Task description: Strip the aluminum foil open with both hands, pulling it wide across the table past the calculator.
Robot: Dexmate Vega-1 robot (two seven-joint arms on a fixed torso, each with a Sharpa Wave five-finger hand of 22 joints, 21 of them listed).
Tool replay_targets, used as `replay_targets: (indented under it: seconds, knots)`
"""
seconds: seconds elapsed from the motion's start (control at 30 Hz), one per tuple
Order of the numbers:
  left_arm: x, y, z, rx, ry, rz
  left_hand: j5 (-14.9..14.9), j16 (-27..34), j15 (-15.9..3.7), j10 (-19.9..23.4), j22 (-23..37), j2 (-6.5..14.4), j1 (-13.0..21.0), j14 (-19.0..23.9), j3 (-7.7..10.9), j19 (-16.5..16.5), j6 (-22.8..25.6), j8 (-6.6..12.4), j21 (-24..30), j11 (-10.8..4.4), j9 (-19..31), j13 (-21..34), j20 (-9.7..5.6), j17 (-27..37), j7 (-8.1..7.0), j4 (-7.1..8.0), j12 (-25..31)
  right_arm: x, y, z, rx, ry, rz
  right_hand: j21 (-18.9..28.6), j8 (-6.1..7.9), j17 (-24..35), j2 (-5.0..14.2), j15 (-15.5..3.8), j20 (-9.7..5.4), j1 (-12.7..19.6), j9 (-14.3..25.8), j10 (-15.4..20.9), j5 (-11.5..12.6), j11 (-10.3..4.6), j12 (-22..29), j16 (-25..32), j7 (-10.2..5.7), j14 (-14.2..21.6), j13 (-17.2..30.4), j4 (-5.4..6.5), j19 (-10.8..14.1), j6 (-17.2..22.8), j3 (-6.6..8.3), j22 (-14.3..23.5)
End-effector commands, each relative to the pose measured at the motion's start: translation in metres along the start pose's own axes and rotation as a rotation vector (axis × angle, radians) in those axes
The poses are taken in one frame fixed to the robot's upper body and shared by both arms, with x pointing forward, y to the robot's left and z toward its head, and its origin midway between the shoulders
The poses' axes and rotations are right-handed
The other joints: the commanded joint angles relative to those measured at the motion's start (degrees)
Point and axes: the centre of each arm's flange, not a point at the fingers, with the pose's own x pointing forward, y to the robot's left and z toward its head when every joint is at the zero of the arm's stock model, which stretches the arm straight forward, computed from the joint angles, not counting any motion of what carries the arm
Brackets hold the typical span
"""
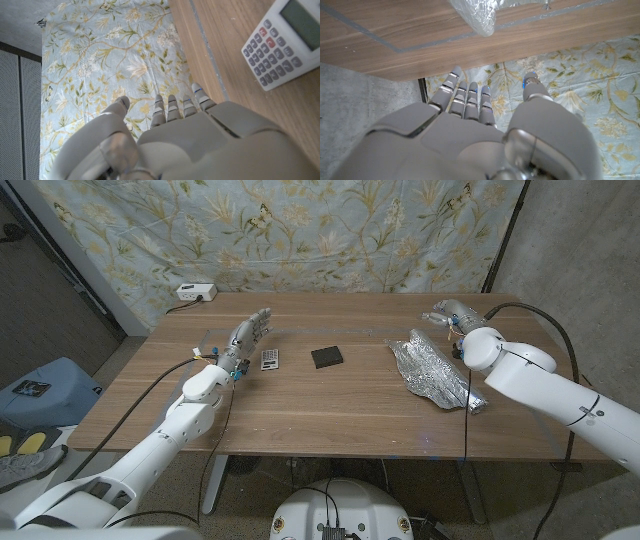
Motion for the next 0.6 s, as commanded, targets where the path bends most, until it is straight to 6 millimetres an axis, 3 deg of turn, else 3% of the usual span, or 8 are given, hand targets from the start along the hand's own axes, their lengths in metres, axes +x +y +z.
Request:
replay_targets:
  seconds: [0.03,0.6]
  knots:
    - [-0.0006,0.0017,0.0008,0.003,-0.003,0.010,0.26,-0.19,0.21,0.60,0.19,-0.23,-0.13,0.16,0.32,0.38,0.45,0.12,-0.05,-0.05,0.18,-0.02,0.02,0.04,-0.08,-0.15,0.17,0.0007,-0.0009,0.0036,-0.065,0.061,0.027,0.24,0.39,0.29,0.00,0.05,0.55,0.64,0.26,0.52,0.01,-0.02,0.42,0.39,0.40,0.36,0.15,0.15,-0.23,0.10,-0.26,0.34]
    - [-0.0011,0.0015,-0.0024,-0.001,0.004,0.013,0.34,-0.18,0.34,0.93,0.20,-0.22,-0.06,0.41,0.69,0.58,0.81,0.18,-0.30,0.01,0.19,-0.07,-0.01,0.01,0.06,-0.57,0.23,-0.0078,0.0059,0.0121,-0.090,0.146,0.087,0.36,0.53,0.68,0.30,0.79,1.47,0.66,0.34,0.91,0.20,0.98,0.54,0.92,1.19,1.45,0.04,0.62,0.20,0.76,-0.69,0.41]
